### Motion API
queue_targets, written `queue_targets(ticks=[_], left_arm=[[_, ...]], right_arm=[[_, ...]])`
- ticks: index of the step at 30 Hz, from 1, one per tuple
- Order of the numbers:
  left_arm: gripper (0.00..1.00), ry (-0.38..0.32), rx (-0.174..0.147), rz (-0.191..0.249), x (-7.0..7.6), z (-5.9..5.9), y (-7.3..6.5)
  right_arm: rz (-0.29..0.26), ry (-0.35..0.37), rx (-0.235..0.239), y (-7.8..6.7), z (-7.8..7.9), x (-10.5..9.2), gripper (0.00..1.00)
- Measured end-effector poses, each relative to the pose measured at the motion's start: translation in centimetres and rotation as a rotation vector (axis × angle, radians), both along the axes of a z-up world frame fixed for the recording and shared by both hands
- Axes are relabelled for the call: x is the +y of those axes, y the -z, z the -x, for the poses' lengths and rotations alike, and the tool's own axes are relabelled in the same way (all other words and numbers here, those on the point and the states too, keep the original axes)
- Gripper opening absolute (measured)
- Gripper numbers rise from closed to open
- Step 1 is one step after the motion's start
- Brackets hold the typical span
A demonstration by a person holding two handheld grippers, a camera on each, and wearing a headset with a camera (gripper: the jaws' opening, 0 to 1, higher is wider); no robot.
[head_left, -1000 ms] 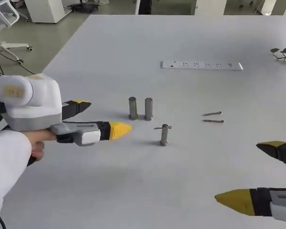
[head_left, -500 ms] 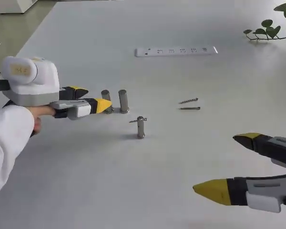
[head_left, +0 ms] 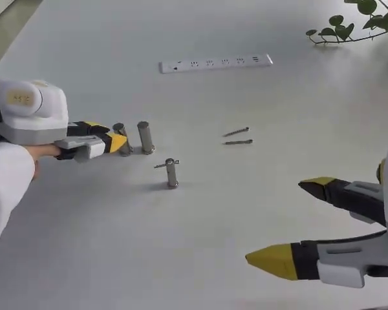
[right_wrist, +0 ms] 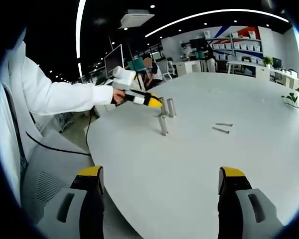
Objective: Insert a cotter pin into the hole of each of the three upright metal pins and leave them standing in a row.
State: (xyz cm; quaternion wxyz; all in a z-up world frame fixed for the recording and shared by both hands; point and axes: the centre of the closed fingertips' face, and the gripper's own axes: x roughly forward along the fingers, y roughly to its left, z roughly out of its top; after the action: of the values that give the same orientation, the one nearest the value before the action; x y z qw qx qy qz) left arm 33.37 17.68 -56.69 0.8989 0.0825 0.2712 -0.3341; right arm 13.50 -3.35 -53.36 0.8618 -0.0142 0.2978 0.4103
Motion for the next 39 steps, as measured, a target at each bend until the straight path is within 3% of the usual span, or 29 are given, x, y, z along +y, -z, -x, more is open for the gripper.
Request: queue_targets(ticks=[3,7,11,13,17,24,28,30,39], left_arm=[[0.23,0.003,0.003,0.0,-0.4,0.0,0.2],[0.14,0.022,0.007,-0.014,-0.9,-0.2,0.5],[0.12,0.025,0.014,-0.016,-1.1,-0.3,0.6],[0.12,0.037,-0.008,-0.02,-1.3,-0.4,0.3],[0.11,0.014,-0.006,-0.011,-1.3,-0.5,0.3],[0.11,-0.016,-0.009,-0.037,-1.0,-0.3,0.1],[0.11,-0.044,-0.013,-0.014,-0.4,0.3,-1.2],[0.11,-0.036,-0.038,-0.007,-0.2,1.0,-2.2],[0.11,-0.012,-0.093,0.009,0.4,4.1,-6.1]], right_arm=[[0.008,-0.002,0.004,0.2,-0.1,0.0,0.94],[0.009,-0.004,0.008,0.3,-0.1,0.1,0.93],[0.013,-0.006,0.011,0.5,0.0,0.0,0.93],[0.015,-0.005,0.013,0.5,0.0,0.0,0.93],[0.018,-0.004,0.017,0.7,0.1,-0.1,0.92],[0.023,0.0,0.014,0.7,0.0,-0.2,0.92],[0.025,-0.001,0.008,0.6,-0.2,-0.3,0.92],[0.023,0.002,0.004,0.4,-0.3,-0.3,0.92],[0.032,-0.009,0.002,0.4,-0.2,0.0,0.92]])
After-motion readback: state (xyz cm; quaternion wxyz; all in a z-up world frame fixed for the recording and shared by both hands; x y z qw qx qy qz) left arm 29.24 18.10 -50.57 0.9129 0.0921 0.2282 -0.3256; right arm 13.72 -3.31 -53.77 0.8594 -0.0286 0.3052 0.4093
